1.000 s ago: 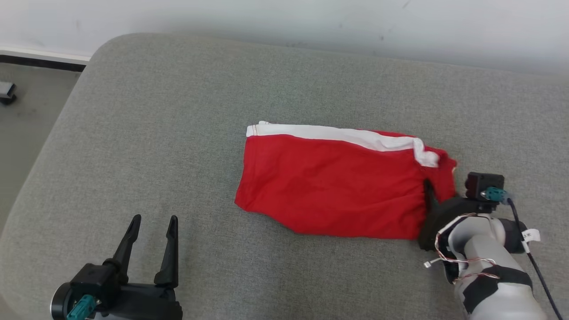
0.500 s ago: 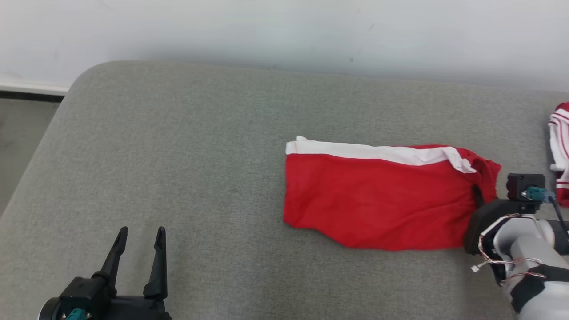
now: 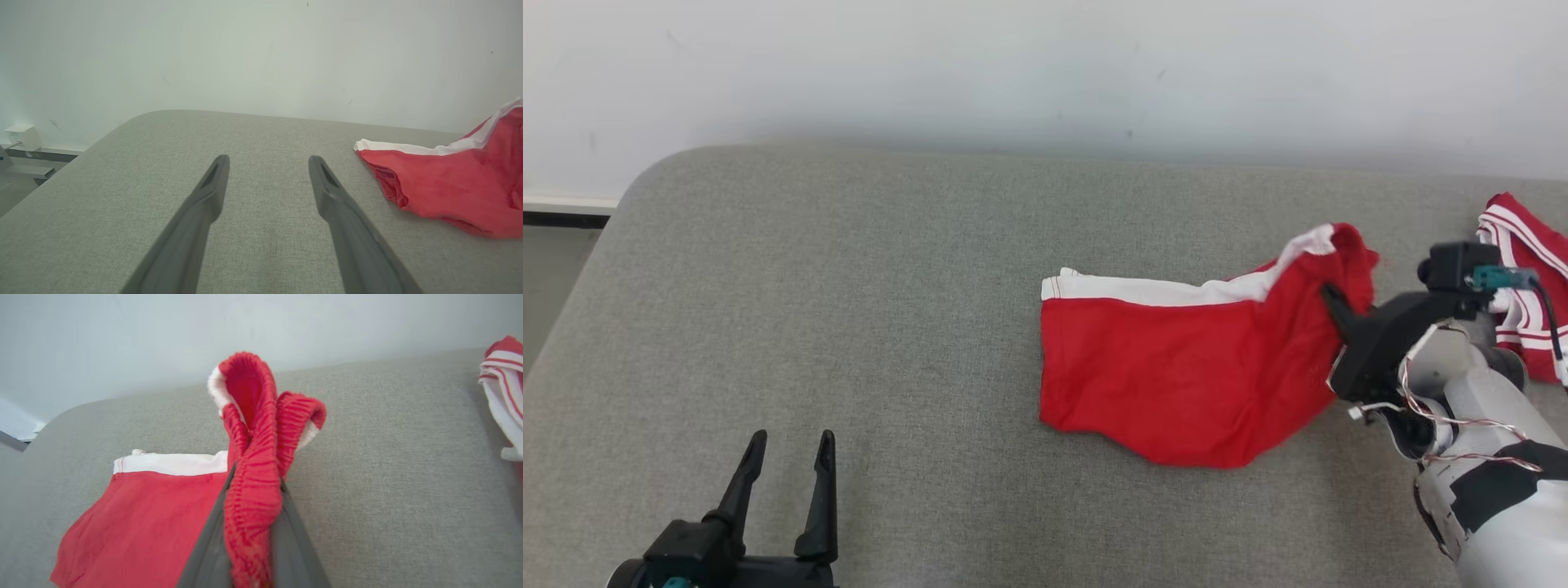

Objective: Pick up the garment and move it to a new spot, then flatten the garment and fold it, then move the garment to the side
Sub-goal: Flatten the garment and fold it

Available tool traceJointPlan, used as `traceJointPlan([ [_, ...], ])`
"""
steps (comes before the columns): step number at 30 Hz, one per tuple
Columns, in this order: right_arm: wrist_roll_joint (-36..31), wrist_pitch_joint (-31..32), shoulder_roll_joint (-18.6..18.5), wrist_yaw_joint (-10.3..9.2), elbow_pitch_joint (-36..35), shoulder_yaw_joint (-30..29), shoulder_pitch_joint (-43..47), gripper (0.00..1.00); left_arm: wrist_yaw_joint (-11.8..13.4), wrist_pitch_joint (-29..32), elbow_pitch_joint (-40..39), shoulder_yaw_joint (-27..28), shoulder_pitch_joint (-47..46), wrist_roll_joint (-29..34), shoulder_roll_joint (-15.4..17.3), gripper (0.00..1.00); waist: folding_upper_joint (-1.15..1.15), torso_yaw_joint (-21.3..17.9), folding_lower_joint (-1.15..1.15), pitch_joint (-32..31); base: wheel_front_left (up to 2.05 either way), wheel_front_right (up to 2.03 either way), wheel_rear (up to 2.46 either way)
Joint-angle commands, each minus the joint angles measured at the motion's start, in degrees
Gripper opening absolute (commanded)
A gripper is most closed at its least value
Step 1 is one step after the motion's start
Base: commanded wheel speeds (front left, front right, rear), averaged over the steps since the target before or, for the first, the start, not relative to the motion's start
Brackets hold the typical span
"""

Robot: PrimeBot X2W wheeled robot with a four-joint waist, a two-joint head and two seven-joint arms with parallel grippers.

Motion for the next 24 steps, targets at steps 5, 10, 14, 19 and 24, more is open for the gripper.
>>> traceJointPlan([
  [5,9.88,6.41,2.05,-0.17,-6.73,1.28,1.61,0.00,-0.27,-0.11,0.09,-0.29,1.09,0.59,-0.44,1.00,0.00,0.20,0.00,-0.82,0.00,0.00,0.00],
  [10,14.59,10.10,5.39,-0.17,-9.38,0.74,1.21,0.00,-0.16,-0.11,-0.01,-0.59,0.81,0.21,-0.88,1.00,0.00,1.08,0.00,-0.41,0.00,0.00,0.00],
  [14,14.37,10.04,8.87,-0.16,-7.82,0.10,-0.30,0.00,-0.18,-0.11,0.26,-1.07,-0.03,-0.14,-1.20,1.00,0.00,2.28,0.00,0.24,0.00,0.00,0.00],
  [19,12.08,8.15,11.43,-0.16,-3.50,-0.49,-2.02,0.00,-0.19,-0.11,0.81,-1.83,-1.36,-0.48,-1.41,1.00,0.00,3.82,0.00,1.28,0.00,0.00,0.00],
  [24,10.87,4.70,13.38,-0.16,3.29,-2.15,-4.93,0.00,-0.20,-0.11,1.36,-2.89,-2.71,-0.88,-1.59,1.00,0.00,5.49,0.00,2.68,0.00,0.00,0.00],
])
